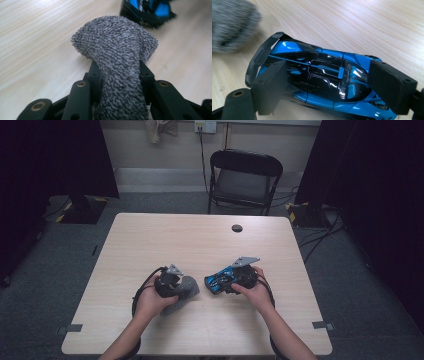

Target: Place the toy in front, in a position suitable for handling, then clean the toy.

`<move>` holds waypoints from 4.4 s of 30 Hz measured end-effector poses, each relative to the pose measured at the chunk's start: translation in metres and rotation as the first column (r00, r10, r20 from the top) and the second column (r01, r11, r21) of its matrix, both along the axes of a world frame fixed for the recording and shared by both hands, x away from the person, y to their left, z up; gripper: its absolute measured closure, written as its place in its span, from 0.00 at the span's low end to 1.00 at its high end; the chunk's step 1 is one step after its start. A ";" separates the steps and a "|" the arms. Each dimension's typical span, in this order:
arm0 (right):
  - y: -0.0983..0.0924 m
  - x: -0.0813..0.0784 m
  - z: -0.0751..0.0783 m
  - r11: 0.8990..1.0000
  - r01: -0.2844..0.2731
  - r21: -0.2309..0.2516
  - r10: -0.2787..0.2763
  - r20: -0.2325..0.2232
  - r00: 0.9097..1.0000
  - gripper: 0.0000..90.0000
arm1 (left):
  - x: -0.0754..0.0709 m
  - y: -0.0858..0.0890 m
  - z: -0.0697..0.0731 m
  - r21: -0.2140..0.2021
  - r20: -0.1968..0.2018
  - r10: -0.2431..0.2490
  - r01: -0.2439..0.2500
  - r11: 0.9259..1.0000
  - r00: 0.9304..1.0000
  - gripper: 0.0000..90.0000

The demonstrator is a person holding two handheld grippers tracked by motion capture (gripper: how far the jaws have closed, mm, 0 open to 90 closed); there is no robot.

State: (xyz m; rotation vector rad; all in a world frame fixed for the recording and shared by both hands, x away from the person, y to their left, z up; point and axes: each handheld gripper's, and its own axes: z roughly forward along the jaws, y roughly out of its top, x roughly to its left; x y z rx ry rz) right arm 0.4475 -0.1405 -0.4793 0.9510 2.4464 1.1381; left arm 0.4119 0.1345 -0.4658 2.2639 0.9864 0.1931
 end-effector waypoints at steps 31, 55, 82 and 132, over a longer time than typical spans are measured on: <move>0.003 -0.002 0.000 1.000 -0.001 -0.013 0.001 0.015 1.000 0.17 | -0.013 -0.041 -0.009 -0.024 -0.069 -0.158 0.156 0.987 0.985 0.73; 0.002 -0.003 -0.002 1.000 -0.001 0.002 0.001 0.024 1.000 0.17 | 0.026 -0.022 -0.009 -0.025 0.014 -0.003 0.003 1.000 1.000 0.72; 0.002 -0.003 -0.002 1.000 -0.001 0.001 0.001 0.024 1.000 0.17 | 0.012 -0.022 -0.012 -0.043 -0.024 -0.032 0.031 0.999 0.999 0.72; 0.001 -0.002 -0.004 1.000 -0.003 0.014 0.003 0.029 1.000 0.15 | -0.027 -0.025 0.002 -0.095 -0.077 -0.170 0.163 0.982 0.982 0.72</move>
